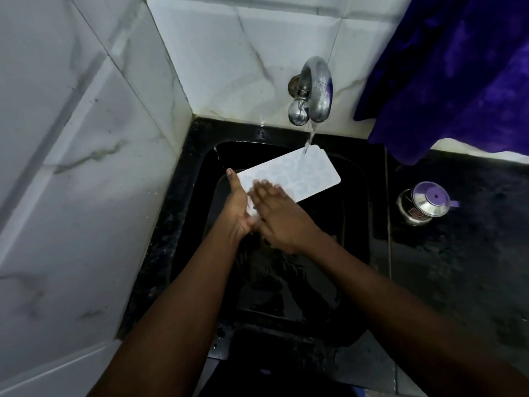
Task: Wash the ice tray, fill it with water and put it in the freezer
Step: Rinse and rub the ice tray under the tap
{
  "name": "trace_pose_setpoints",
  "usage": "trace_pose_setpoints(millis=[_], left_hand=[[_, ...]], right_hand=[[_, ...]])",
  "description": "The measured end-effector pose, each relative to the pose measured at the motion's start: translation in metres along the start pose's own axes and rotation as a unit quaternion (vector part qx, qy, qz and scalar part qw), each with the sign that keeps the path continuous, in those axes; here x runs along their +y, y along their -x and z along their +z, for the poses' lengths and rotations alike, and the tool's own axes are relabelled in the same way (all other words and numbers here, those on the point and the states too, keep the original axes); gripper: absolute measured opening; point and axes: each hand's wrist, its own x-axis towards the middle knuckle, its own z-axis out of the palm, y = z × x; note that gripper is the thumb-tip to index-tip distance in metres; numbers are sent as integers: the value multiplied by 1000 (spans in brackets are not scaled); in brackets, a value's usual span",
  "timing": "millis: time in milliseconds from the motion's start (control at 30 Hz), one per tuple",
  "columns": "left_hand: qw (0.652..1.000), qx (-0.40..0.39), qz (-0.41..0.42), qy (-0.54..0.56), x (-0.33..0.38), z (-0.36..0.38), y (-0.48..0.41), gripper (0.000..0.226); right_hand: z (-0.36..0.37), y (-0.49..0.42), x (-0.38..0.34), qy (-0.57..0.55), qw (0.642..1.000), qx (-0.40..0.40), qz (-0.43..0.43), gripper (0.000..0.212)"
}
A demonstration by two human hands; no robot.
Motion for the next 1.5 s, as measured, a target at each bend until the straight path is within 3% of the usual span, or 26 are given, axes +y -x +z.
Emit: trace_pose_setpoints(millis=[67, 100, 200, 267, 300, 367, 433, 500, 567, 700, 933, 1033, 1133, 1200, 1300, 1367, 1433, 1500], left_hand=[[1000, -23, -7, -2, 2, -5, 5, 108], [1000, -12, 6, -17, 1, -5, 7, 105], [1000, 12, 19, -12, -1, -11, 9, 99], [999, 10, 28, -13, -1, -11, 10, 100], [999, 12, 30, -17, -3, -8, 12, 99], [999, 14, 32, -17, -5, -5, 11, 97], [1000, 19, 9, -15, -7, -3, 10, 101], [999, 26, 7, -21, -8, -4, 9, 101], [1000, 8, 29, -9, -7, -6, 9, 95], [998, 26, 48, -9, 0, -14, 11, 102], [998, 32, 54, -16, -9, -5, 12, 91], [998, -5, 67, -20, 6, 1, 19, 92], [997, 29, 57, -50, 13, -3, 19, 98], [996, 48, 47, -55, 9, -5, 18, 101], [996, 56, 14, -63, -2, -5, 15, 103], [997, 55, 21, -56, -2, -4, 19, 95], [999, 20, 32, -39, 4, -2, 22, 91], [998, 24, 46, -33, 11, -6, 22, 93]], right_hand=[[-9, 5, 9, 7, 999, -5, -48, 81], [-14, 2, 21, 13, 1000, 6, -27, 86], [-31, -6, 65, -4, 987, 29, 160, 99], [-39, -3, 68, -23, 972, 30, 232, 99], [-39, -1, 58, -41, 972, 27, 228, 97], [-31, 3, 23, -64, 988, 26, 141, 97], [-14, 7, -4, -16, 1000, 12, 11, 95], [-8, 3, -5, 24, 999, -8, -34, 90], [-20, -7, 10, 19, 1000, 7, 0, 91], [-30, 4, 48, -35, 985, 40, 163, 100], [-14, -11, -10, 20, 998, 20, -49, 96], [-31, -18, 20, 6, 999, 44, 17, 99], [-26, 2, 40, -4, 992, 58, 114, 99], [-17, 13, 21, -21, 994, 54, 88, 102], [-2, 10, -10, 11, 999, 32, -39, 95], [-7, 0, -6, 21, 996, 35, -76, 90], [-18, -5, 14, 14, 998, 42, -49, 93], [-27, -4, 45, -13, 998, 46, 39, 99]])
